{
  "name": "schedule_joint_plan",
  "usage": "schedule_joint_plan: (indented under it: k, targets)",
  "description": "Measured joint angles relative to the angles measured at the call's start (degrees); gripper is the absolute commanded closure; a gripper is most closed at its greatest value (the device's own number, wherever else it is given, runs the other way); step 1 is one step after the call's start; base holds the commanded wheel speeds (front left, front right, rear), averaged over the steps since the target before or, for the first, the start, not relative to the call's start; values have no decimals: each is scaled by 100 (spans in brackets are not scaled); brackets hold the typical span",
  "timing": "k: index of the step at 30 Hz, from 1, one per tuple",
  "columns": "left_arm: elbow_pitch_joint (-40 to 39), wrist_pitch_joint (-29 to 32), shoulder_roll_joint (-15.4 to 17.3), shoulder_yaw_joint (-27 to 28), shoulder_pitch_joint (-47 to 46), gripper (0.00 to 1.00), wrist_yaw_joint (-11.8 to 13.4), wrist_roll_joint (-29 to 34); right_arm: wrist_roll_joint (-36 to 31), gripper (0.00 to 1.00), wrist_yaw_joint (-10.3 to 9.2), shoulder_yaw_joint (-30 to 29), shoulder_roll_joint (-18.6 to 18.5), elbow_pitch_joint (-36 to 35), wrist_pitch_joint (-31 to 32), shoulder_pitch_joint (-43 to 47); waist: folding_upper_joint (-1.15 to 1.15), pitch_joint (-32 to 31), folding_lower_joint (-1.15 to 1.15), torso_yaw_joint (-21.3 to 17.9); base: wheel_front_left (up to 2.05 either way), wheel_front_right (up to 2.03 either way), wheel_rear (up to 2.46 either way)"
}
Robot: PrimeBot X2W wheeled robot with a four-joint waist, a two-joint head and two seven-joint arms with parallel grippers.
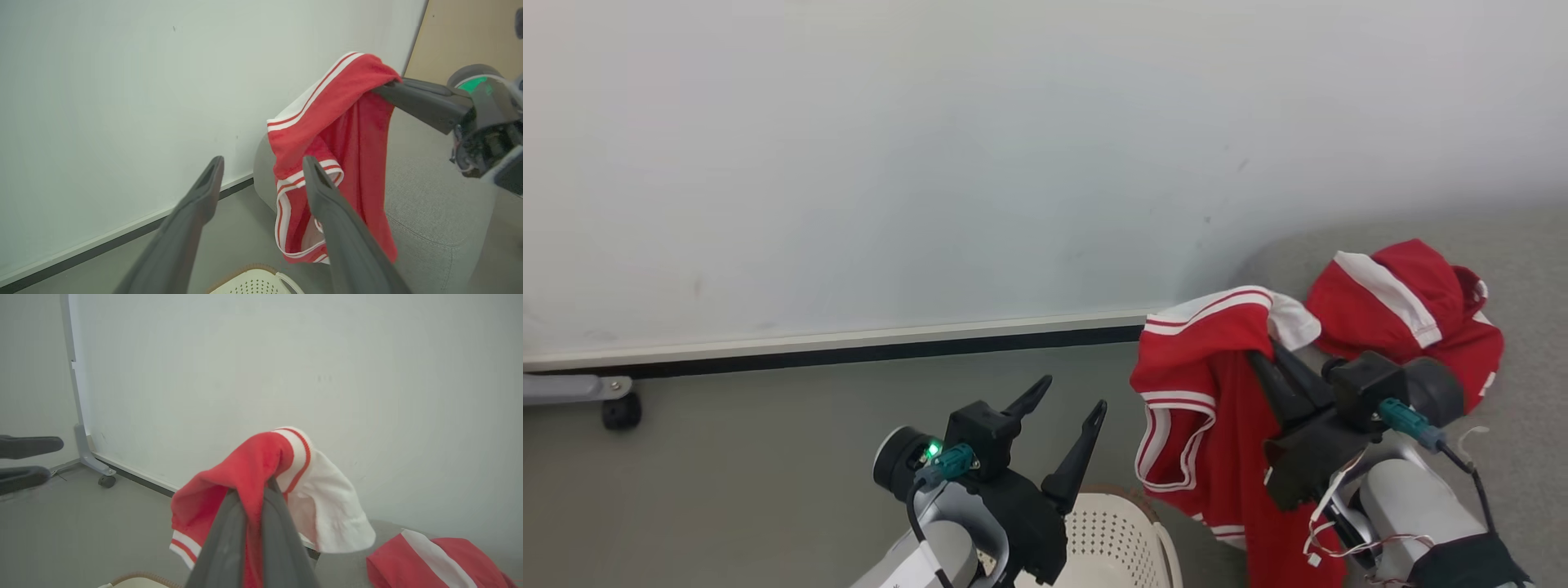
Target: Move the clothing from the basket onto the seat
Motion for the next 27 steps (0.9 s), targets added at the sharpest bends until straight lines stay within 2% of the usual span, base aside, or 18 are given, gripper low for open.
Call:
schedule_joint_plan:
  k: [18,27]
  targets:
    - [7,-62,-123,-120,361,0,44,-71,-37,100,-11,-315,-650,-936,0,0,0,93,0,-983,0,0,0]
    - [4,-70,-147,-260,361,0,38,-70,-36,100,-62,-511,-900,-1393,40,10,0,252,0,-1198,0,0,0]
